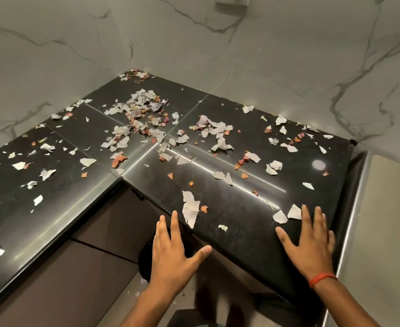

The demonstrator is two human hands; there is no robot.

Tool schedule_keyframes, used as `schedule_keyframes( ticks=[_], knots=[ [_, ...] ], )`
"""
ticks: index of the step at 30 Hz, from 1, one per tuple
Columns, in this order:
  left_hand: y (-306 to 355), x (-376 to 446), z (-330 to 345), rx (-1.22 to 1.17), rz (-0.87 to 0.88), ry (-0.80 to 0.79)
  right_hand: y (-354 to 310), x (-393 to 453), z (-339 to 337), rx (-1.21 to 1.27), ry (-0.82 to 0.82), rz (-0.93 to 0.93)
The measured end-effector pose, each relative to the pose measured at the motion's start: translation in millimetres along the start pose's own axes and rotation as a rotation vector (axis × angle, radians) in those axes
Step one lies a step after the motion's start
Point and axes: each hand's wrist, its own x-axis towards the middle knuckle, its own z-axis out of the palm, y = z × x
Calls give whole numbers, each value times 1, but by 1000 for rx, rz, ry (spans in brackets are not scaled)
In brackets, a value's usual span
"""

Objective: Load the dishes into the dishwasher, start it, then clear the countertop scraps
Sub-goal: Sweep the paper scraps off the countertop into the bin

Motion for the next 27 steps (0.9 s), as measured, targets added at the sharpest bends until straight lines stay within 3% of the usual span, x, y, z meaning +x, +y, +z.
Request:
schedule_keyframes(
  ticks=[7,13,18,23,27],
  knots=[
    [1,52,14,118,133,-36,-26,14,26,-258,24,-42],
    [12,101,32,220,299,-143,-81,27,54,-329,-98,-193],
    [23,140,38,280,394,-137,-110,43,59,-342,-188,-377],
    [30,169,45,254,422,-49,-114,55,34,-19,-253,-424],
    [34,189,47,230,413,2,-88,84,10,197,39,-208]
  ],
)
